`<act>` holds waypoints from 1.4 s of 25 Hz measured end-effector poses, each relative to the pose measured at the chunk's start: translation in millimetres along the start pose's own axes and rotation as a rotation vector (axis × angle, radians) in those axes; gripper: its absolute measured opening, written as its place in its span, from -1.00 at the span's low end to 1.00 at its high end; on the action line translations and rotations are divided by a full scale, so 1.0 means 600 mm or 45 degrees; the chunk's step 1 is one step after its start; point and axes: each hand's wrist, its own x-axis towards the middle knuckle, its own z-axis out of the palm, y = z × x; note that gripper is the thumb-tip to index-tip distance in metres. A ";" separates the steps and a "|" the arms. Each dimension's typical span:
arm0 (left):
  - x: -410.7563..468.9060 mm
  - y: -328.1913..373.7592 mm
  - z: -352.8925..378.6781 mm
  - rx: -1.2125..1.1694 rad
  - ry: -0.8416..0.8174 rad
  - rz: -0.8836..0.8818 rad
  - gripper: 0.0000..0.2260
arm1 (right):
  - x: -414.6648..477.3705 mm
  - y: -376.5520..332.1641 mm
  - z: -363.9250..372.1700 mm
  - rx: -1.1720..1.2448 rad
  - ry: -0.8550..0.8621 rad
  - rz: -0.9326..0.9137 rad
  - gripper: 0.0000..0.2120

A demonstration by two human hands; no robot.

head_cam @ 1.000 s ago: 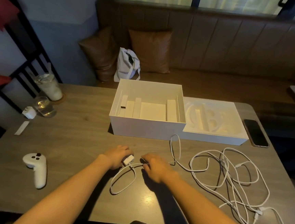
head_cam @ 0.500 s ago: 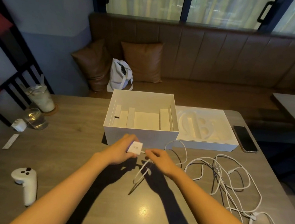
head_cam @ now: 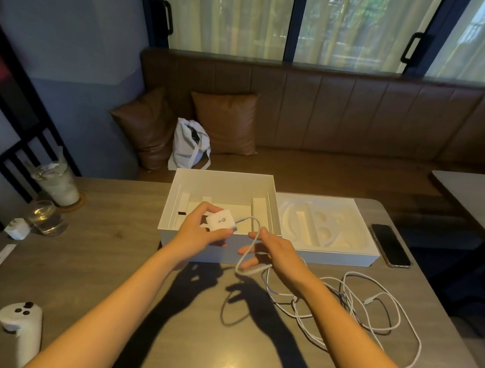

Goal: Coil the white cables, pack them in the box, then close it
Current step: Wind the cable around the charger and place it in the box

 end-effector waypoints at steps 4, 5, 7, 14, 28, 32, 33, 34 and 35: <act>0.011 0.006 0.052 -0.453 0.189 -0.131 -0.62 | -0.002 -0.005 0.012 -0.341 0.043 -0.030 -0.55; 0.014 0.008 0.061 -0.596 0.203 -0.179 -0.63 | -0.001 -0.003 0.011 -0.426 -0.007 -0.005 -0.49; 0.024 0.010 0.075 -0.878 0.216 -0.261 -0.63 | 0.001 -0.001 0.010 -0.481 -0.140 0.052 -0.37; 0.036 0.012 0.106 -0.705 0.125 -0.251 -0.66 | -0.010 -0.043 0.003 -1.140 -0.233 -0.295 -0.65; 0.017 0.028 0.093 -0.427 -0.407 -0.204 -0.72 | 0.041 -0.081 -0.098 -0.690 0.276 -0.475 -0.89; 0.014 0.044 0.091 -0.594 -0.340 -0.239 -0.82 | 0.044 -0.054 -0.098 -0.337 0.457 -0.450 -0.86; 0.016 0.048 0.094 -0.732 -0.306 -0.237 -0.83 | 0.043 -0.038 -0.091 -0.262 0.411 -0.422 -0.83; 0.021 0.051 0.095 -0.885 -0.255 -0.235 -0.84 | 0.040 -0.021 -0.080 -0.201 0.327 -0.367 -0.81; 0.027 0.054 0.096 -1.015 -0.197 -0.228 -0.83 | 0.036 -0.004 -0.067 -0.171 0.225 -0.290 -0.80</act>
